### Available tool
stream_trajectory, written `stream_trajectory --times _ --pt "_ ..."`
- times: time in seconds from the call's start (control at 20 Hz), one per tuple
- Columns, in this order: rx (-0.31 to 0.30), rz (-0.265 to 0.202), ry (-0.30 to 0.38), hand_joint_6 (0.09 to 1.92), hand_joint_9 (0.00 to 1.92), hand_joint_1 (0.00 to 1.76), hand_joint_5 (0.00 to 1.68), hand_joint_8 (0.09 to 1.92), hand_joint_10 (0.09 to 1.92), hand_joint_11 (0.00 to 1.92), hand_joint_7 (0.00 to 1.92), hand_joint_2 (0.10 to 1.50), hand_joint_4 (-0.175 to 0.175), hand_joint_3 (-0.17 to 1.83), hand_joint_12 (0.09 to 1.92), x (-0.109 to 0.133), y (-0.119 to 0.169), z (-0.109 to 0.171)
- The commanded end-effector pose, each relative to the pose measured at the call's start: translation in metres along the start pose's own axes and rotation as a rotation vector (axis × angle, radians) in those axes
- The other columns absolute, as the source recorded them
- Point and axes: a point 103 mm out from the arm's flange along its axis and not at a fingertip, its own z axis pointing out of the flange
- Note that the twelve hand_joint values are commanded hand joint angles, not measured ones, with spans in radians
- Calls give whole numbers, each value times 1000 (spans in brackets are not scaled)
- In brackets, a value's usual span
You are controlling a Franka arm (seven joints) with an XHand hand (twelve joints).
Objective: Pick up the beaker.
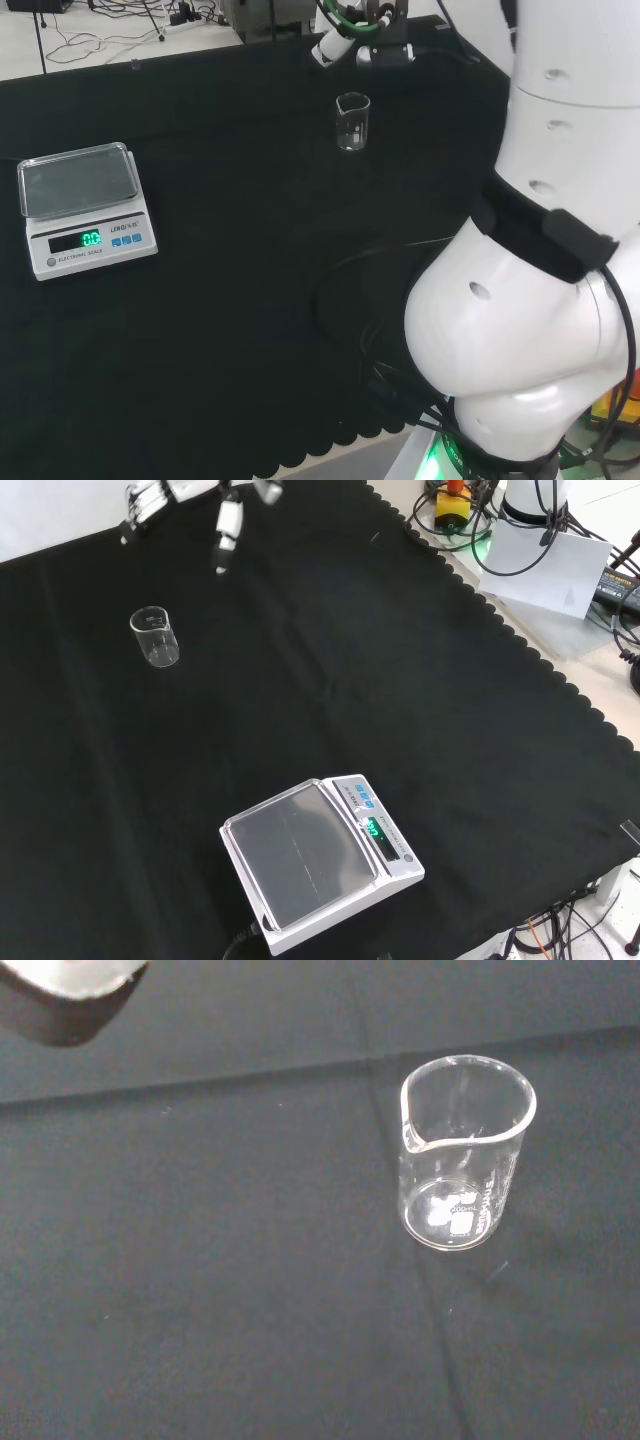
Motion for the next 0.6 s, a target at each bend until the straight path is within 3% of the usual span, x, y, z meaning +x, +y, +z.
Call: stream_trajectory --times 0.05,0.6 --pt "40 22 34 87 230 664 182 765 850 0 182 702 14 297 1205 -33 68 40" --pt "77 68 80 87 230 664 174 764 849 0 181 704 15 295 1197 -71 90 73"
